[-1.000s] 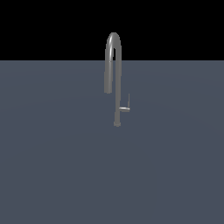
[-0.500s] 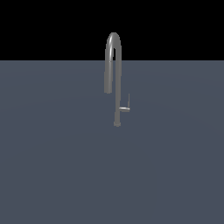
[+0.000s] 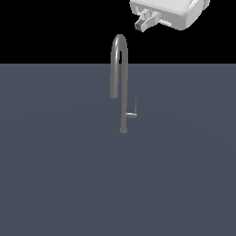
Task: Turn on the faucet by rotating a designated handle.
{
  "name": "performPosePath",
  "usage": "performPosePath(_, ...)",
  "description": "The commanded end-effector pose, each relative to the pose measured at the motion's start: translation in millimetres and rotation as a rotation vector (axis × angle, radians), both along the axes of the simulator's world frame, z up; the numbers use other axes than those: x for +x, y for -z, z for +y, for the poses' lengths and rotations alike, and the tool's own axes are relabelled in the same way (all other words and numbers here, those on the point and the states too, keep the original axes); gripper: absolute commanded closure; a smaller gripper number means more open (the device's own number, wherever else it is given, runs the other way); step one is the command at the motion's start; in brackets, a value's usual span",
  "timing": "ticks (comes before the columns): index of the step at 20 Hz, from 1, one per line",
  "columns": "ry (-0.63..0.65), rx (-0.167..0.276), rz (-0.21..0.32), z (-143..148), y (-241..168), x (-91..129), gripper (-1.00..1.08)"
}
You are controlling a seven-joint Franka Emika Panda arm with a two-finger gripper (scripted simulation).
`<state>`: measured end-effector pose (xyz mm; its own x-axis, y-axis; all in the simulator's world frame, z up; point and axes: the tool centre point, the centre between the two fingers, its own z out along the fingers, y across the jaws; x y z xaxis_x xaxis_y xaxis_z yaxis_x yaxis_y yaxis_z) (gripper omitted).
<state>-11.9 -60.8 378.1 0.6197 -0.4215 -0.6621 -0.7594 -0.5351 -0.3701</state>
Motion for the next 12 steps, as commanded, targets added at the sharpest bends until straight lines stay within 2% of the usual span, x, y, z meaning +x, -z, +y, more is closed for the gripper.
performPosePath(1,0.052,0.056,0.039,-5,15,12,1.08)
performPosePath(12,0.290,0.311,0.222,-24,93,54,1.08)
